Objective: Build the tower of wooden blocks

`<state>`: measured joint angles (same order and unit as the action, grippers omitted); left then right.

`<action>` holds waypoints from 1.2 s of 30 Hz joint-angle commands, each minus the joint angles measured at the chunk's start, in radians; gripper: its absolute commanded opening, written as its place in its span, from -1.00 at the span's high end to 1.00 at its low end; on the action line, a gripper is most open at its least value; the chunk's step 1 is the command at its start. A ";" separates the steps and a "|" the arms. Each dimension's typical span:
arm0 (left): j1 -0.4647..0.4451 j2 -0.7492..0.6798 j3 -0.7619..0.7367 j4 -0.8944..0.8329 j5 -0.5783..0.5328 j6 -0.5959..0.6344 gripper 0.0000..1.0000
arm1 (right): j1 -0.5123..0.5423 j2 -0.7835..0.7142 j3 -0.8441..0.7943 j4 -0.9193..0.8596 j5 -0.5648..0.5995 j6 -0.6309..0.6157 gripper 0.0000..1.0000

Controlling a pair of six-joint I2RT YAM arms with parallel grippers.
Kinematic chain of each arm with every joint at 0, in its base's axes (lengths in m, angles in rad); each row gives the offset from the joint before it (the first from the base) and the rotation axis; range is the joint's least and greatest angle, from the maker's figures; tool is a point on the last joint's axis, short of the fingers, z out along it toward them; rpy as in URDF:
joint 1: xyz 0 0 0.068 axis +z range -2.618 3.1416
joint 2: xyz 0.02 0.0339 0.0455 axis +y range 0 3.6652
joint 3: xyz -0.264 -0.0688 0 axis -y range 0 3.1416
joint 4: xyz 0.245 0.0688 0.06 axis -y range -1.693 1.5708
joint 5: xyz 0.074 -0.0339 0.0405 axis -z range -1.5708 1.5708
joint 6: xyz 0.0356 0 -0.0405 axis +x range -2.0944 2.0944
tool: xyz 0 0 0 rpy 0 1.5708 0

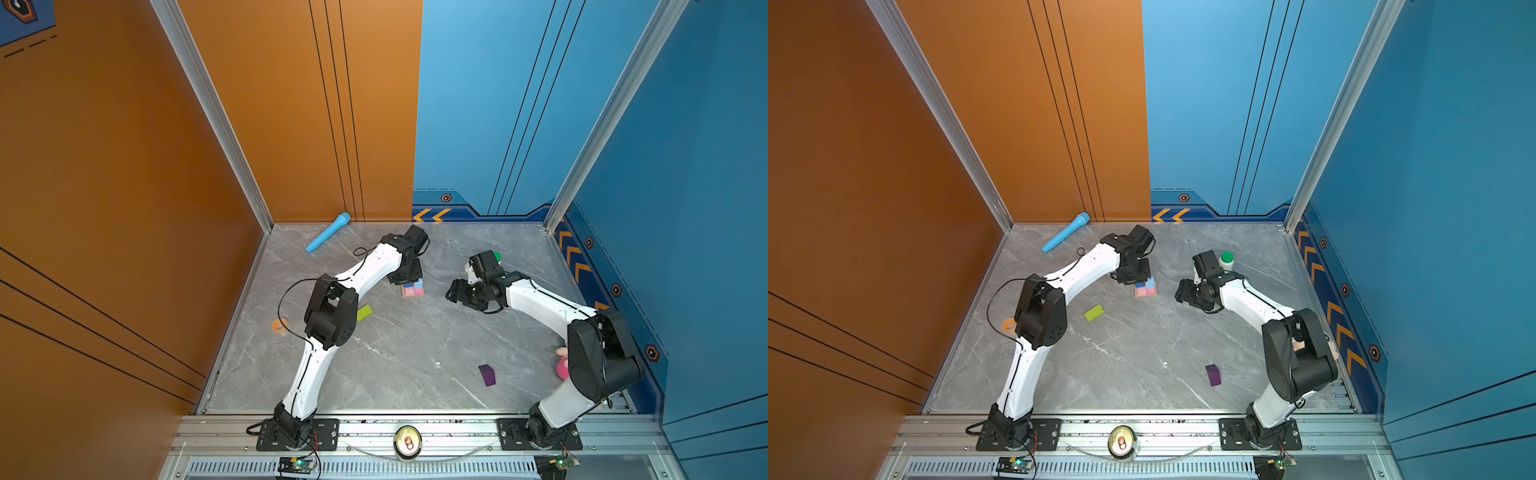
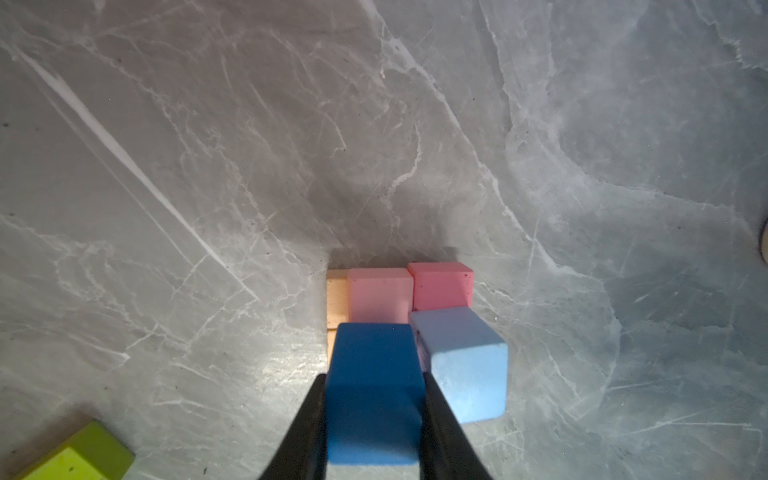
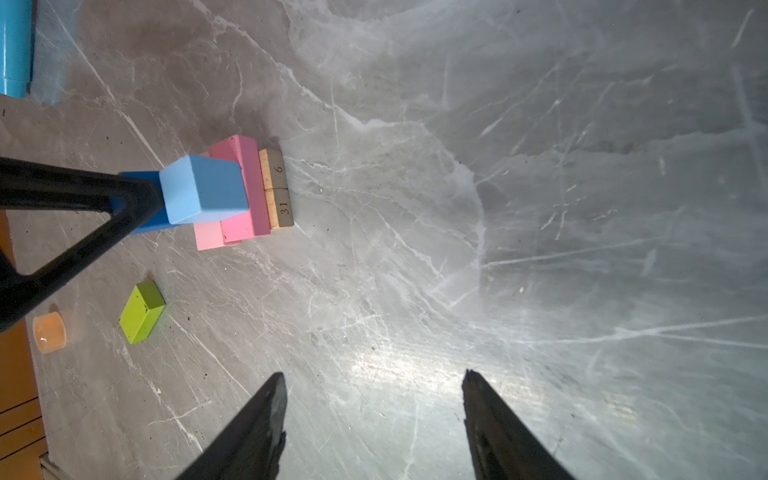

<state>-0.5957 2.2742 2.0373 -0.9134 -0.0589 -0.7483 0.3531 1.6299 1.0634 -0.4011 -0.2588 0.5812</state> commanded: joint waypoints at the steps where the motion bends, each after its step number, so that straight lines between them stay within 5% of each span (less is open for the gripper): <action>1: 0.007 0.020 0.032 -0.025 0.011 0.021 0.50 | -0.006 0.011 0.025 -0.022 -0.006 0.003 -0.37; 36: 0.005 0.034 0.039 -0.023 0.016 0.019 0.27 | -0.006 0.008 0.018 -0.022 -0.006 0.003 -0.37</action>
<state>-0.5957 2.2848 2.0399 -0.9134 -0.0521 -0.7414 0.3531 1.6299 1.0634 -0.4011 -0.2588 0.5808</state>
